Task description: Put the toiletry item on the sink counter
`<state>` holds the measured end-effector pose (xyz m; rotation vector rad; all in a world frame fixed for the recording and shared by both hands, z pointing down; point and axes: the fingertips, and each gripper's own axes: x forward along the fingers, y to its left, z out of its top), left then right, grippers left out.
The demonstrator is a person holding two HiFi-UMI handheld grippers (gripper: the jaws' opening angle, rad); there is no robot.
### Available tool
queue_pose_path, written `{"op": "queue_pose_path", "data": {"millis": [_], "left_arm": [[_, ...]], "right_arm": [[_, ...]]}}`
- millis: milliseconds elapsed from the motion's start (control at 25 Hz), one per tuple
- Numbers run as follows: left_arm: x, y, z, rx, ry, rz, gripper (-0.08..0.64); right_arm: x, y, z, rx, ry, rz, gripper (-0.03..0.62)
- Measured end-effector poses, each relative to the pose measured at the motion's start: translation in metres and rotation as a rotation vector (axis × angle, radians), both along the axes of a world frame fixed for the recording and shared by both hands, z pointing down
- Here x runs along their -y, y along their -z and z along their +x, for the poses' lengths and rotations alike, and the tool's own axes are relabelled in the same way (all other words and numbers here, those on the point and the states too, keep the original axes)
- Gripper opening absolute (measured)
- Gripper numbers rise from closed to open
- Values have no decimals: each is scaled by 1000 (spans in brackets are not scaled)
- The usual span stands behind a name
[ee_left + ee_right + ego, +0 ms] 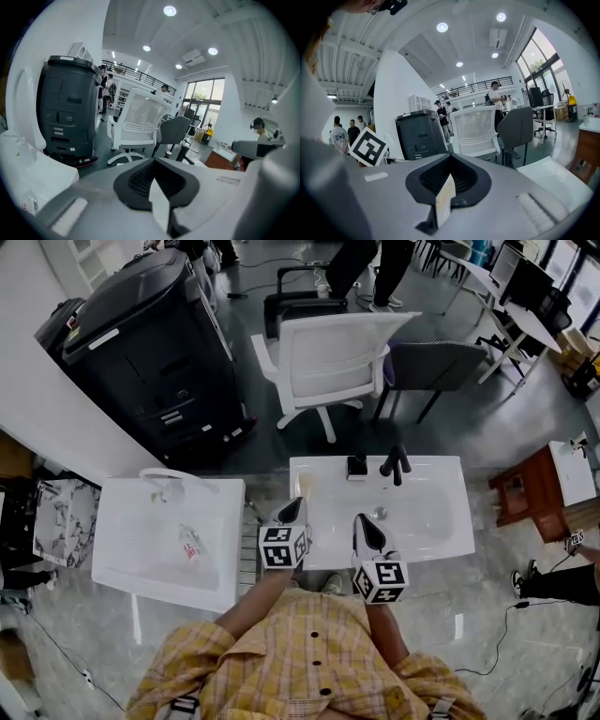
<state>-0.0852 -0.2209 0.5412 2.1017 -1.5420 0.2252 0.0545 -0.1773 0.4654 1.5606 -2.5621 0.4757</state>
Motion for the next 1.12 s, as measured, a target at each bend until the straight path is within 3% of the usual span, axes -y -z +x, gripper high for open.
{"op": "queue_pose_path", "data": {"millis": [480, 1120], "left_arm": [[-10, 51, 7, 28, 0, 142, 0], [-16, 75, 11, 75, 8, 241, 0]], "right_arm": [[13, 18, 9, 15, 1, 65, 0], [22, 28, 22, 19, -12, 103, 0]]}}
